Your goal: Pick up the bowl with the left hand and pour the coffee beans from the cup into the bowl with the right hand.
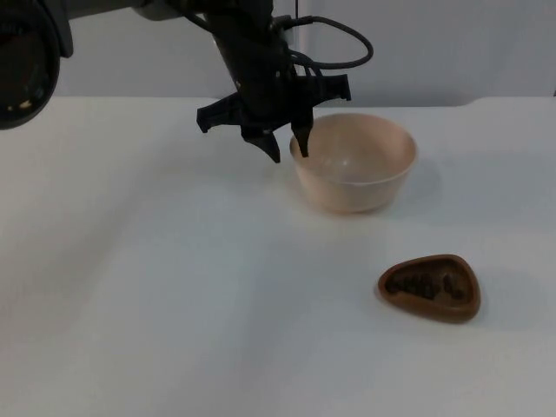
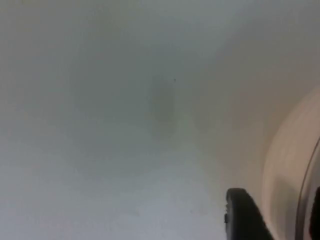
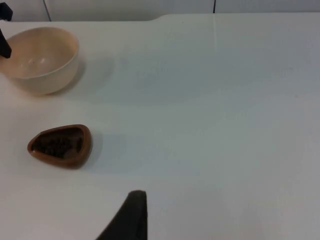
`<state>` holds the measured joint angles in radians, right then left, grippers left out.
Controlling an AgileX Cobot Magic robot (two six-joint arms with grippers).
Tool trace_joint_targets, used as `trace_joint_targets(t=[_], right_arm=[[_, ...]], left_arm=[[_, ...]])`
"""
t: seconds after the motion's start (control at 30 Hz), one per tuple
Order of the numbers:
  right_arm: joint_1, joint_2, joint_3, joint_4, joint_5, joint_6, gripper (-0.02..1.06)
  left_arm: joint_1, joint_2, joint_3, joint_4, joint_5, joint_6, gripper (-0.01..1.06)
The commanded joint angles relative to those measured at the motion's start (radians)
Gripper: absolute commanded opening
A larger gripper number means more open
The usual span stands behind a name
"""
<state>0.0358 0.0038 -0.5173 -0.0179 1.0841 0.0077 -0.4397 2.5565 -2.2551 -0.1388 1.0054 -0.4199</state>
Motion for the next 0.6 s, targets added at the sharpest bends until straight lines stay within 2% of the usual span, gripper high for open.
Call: trace_joint_targets(t=[0.0, 0.07, 0.23, 0.57], right_arm=[[-0.006, -0.004, 0.003, -0.004, -0.006, -0.001, 1.05], [-0.006, -0.004, 0.003, -0.004, -0.006, -0.001, 1.05], [-0.006, -0.004, 0.003, -0.004, -0.006, -0.001, 1.05], [-0.006, -0.004, 0.003, -0.004, -0.006, -0.001, 1.05]], left_arm=[[-0.001, -0.004, -0.007, -0.010, -0.002, -0.005, 0.25], [-0.001, -0.004, -0.007, -0.010, -0.002, -0.005, 0.22], [-0.001, -0.004, -0.007, -0.010, -0.002, -0.005, 0.00], [-0.001, -0.014, -0.007, -0.010, 0.020, -0.005, 0.00]])
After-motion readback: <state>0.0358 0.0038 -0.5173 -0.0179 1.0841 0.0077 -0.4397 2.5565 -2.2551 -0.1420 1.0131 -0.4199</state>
